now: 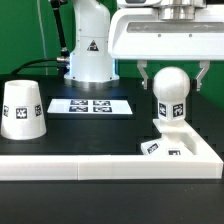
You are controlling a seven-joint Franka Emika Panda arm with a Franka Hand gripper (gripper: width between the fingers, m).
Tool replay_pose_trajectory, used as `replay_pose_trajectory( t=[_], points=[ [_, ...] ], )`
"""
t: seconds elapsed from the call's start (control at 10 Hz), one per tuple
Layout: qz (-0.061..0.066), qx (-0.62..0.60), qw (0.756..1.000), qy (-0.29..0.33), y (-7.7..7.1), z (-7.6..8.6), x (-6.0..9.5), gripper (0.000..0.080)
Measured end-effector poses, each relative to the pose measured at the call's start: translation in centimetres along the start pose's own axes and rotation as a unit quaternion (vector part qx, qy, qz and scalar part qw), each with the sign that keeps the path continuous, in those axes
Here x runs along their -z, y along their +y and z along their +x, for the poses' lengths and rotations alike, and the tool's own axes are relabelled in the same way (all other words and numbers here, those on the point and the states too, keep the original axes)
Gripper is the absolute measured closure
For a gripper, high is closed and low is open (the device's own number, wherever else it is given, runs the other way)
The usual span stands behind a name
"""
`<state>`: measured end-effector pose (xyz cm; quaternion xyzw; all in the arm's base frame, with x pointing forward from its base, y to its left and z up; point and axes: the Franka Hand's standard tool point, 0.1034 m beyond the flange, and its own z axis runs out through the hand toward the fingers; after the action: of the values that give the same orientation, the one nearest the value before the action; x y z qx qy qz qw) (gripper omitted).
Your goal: Assemble lamp
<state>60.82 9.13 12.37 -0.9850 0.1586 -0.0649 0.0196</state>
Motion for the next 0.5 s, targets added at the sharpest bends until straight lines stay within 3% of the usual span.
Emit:
replay_pose_trajectory(
  t=[0.2, 0.4, 0.5],
  points=[
    [0.005, -0.099, 0.995, -0.007, 0.24, -0.02, -0.01, 0.022],
    [-0.001, -0.215, 0.976, -0.022, 0.12, -0.42, -0.09, 0.022],
    [0.005, -0.258, 0.966, -0.027, -0.12, -0.34, -0.14, 0.022]
  ],
)
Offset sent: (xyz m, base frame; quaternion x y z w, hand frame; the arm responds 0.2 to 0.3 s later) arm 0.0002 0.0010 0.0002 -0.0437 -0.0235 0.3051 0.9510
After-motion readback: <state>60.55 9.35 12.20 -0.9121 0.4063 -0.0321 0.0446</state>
